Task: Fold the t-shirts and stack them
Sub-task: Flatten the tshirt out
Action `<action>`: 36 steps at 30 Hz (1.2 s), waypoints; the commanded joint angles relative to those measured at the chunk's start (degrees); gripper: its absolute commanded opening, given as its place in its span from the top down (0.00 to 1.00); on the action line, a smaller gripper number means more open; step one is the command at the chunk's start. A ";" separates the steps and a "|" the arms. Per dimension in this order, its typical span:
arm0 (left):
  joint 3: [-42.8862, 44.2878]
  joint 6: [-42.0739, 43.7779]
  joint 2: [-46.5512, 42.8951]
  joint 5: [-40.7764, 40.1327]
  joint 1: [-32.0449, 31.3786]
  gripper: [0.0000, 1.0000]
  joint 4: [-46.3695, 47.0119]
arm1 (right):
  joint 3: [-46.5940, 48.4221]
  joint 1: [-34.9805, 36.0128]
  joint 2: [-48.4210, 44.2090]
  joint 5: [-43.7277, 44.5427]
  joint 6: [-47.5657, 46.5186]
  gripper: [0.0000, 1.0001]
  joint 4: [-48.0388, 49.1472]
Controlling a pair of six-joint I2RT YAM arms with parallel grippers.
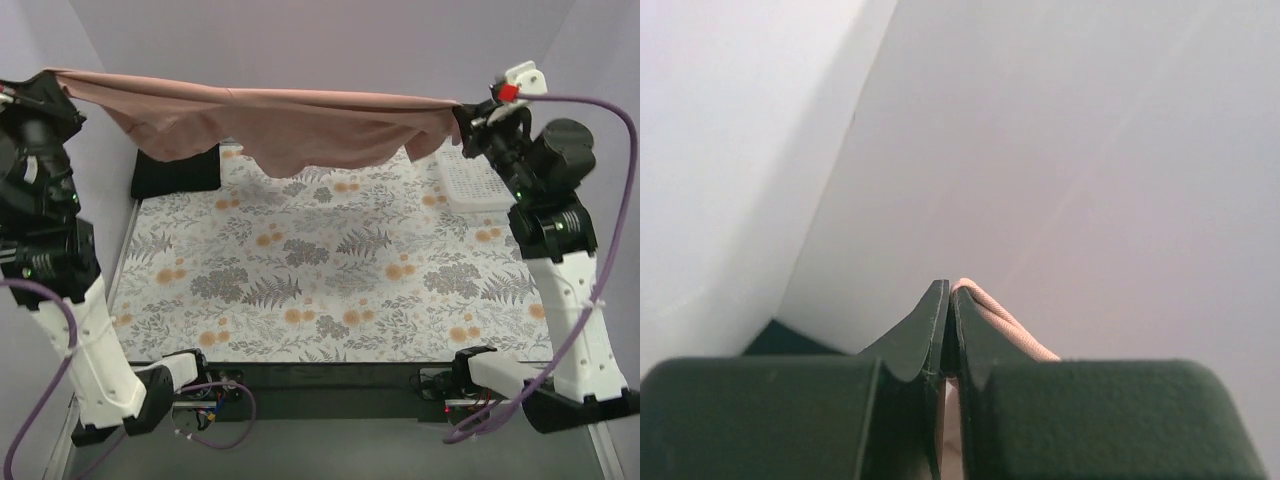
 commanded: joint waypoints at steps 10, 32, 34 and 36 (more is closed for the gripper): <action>7.24 10.77 -4.72 -3.26 1.36 1.00 -3.02 | -7.65 -1.54 -13.35 -11.21 1.06 0.98 -7.52; -26.42 6.38 35.53 5.10 -4.35 1.00 16.32 | 4.45 -1.63 46.40 8.63 -0.25 0.83 -9.03; -26.51 5.85 38.34 3.95 -4.35 1.00 17.11 | 9.71 -1.72 51.59 10.47 -0.52 0.70 -8.25; -27.12 5.15 39.05 2.29 -4.35 1.00 18.25 | 12.55 -1.54 55.01 12.23 0.35 0.62 -6.93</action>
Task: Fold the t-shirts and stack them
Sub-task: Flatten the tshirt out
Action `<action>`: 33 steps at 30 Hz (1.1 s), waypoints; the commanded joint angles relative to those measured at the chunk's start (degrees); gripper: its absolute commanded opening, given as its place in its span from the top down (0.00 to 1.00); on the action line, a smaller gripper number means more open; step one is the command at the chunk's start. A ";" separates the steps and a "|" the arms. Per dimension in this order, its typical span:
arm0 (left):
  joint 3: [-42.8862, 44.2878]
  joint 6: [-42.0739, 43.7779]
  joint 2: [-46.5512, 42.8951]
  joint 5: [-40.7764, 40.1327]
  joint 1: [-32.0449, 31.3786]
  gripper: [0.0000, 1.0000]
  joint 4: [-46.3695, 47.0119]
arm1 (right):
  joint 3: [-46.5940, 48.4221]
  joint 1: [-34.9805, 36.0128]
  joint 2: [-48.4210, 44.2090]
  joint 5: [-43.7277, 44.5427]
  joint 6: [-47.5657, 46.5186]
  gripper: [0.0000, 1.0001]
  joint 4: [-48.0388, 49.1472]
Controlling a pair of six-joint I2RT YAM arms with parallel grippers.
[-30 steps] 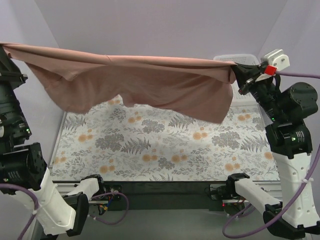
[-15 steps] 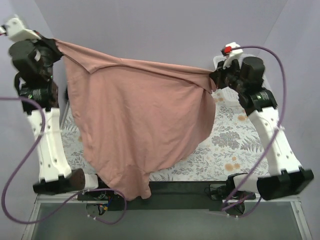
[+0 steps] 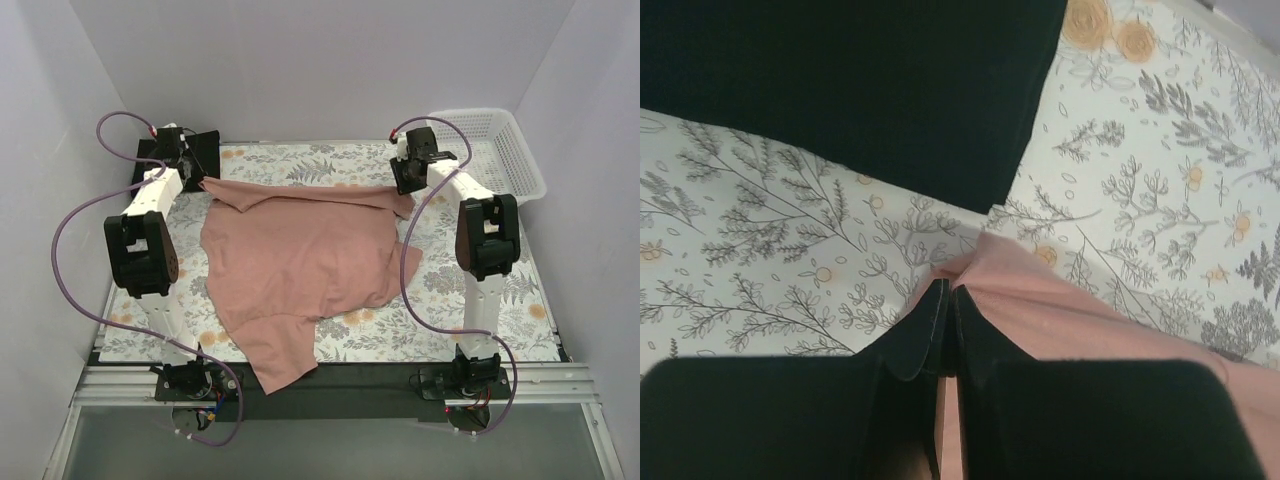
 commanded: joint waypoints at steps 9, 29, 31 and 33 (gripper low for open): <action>-3.00 -1.17 -6.57 -11.60 0.68 1.00 9.58 | -5.10 1.48 -10.17 1.01 7.48 0.36 5.52; -12.22 -2.40 -14.66 -9.74 0.59 1.00 10.37 | -38.86 4.91 -22.95 9.62 16.97 0.45 2.01; -12.31 -1.88 -14.49 -10.01 0.50 1.00 10.45 | -40.53 4.91 -23.47 9.97 17.33 0.61 1.57; -12.58 -1.52 -14.40 -10.36 0.41 1.00 10.45 | -43.69 4.91 -25.74 9.80 18.82 0.79 -0.80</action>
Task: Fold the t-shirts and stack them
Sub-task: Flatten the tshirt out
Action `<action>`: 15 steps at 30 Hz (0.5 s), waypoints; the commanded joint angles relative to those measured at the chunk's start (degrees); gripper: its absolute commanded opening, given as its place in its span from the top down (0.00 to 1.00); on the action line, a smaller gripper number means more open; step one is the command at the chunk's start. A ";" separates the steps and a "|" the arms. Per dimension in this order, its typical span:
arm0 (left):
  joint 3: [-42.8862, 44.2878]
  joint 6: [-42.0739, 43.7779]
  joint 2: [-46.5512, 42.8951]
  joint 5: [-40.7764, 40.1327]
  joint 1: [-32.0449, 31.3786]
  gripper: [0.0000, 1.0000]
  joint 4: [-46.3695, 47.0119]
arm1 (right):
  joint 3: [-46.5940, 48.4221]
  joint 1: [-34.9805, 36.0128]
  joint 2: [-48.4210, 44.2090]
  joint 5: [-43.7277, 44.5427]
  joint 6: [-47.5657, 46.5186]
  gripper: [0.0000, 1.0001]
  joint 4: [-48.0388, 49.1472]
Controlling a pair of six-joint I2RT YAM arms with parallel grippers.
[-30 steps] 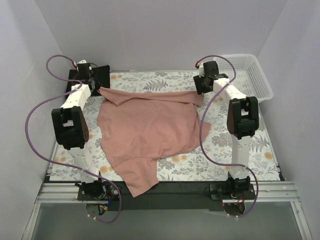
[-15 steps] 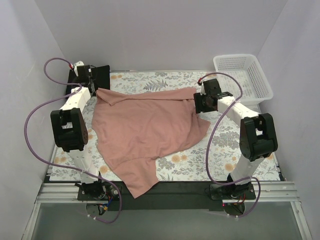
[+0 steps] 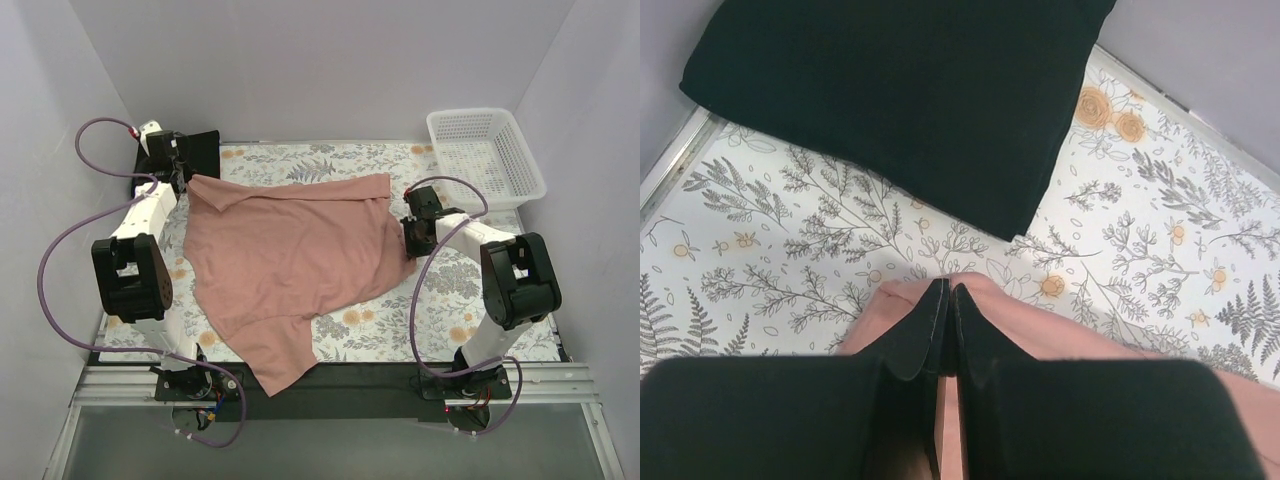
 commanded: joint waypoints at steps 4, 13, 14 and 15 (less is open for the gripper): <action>-1.43 1.87 -2.29 -2.65 -0.09 1.00 1.41 | -10.86 0.19 -10.92 2.54 6.58 0.99 -12.74; -1.26 2.66 -1.24 -1.95 0.00 1.00 1.41 | -16.93 -0.34 -34.49 5.35 13.97 0.89 -27.35; -1.26 2.58 -1.15 -1.60 0.00 1.00 1.50 | -16.41 -0.43 -34.67 5.88 13.79 0.84 -27.18; -1.26 2.58 -1.06 -0.73 -0.09 1.00 1.41 | -15.45 -0.51 -34.32 6.92 13.79 0.82 -26.74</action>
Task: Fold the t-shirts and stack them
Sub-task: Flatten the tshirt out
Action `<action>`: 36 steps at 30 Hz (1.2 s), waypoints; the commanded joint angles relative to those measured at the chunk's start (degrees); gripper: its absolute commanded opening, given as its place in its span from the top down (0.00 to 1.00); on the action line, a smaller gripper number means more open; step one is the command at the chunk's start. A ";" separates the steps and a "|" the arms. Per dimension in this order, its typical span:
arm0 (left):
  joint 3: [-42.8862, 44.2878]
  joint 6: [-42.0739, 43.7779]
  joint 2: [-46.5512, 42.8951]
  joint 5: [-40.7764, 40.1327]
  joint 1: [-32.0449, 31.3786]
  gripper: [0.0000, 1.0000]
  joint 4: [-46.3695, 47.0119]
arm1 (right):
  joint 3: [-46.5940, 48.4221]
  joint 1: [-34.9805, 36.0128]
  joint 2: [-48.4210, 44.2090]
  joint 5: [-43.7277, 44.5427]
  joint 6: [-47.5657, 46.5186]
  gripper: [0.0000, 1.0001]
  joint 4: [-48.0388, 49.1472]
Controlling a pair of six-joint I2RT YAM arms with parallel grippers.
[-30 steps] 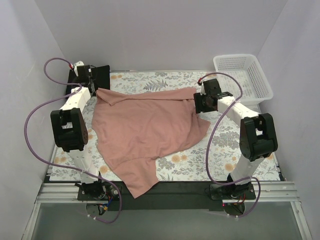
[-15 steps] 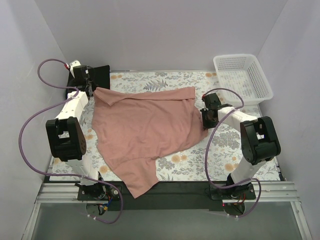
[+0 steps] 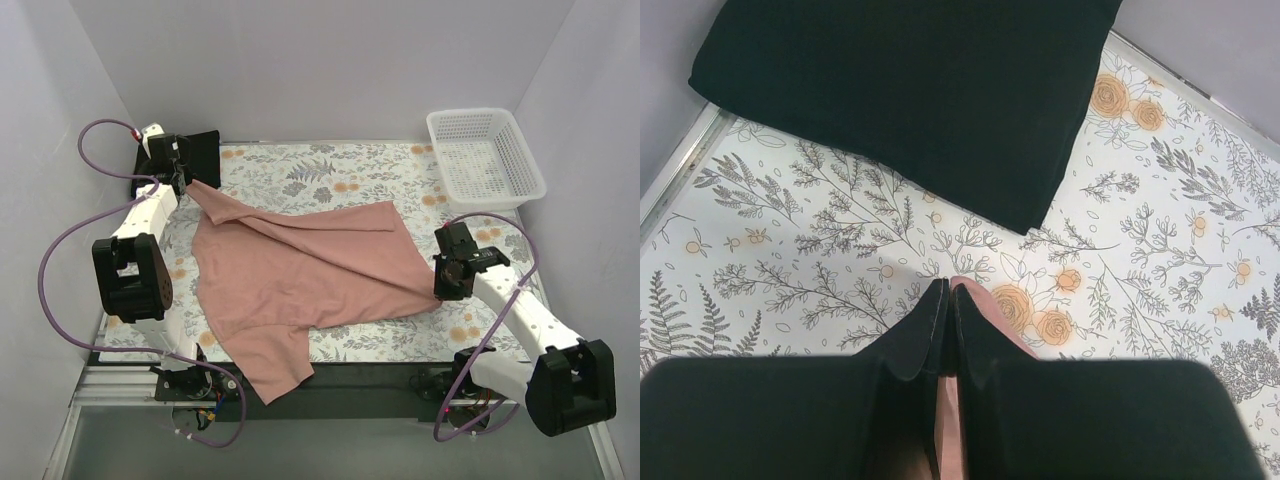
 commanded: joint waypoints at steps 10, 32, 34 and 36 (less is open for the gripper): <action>-1.37 1.29 -1.69 -0.44 -1.19 1.00 0.49 | 20.56 -0.43 16.23 -11.64 2.48 0.59 20.33; -1.64 2.34 -2.05 -2.46 -1.28 1.00 0.14 | 24.09 -2.18 41.73 -9.55 21.82 0.59 38.44; -1.55 2.43 -1.96 -2.46 -1.28 1.00 0.14 | 24.09 -2.36 42.18 -9.02 22.18 0.59 38.62; -1.64 2.43 -2.05 -2.46 -1.28 1.00 0.14 | 23.83 -2.45 42.44 -8.23 22.62 0.59 38.62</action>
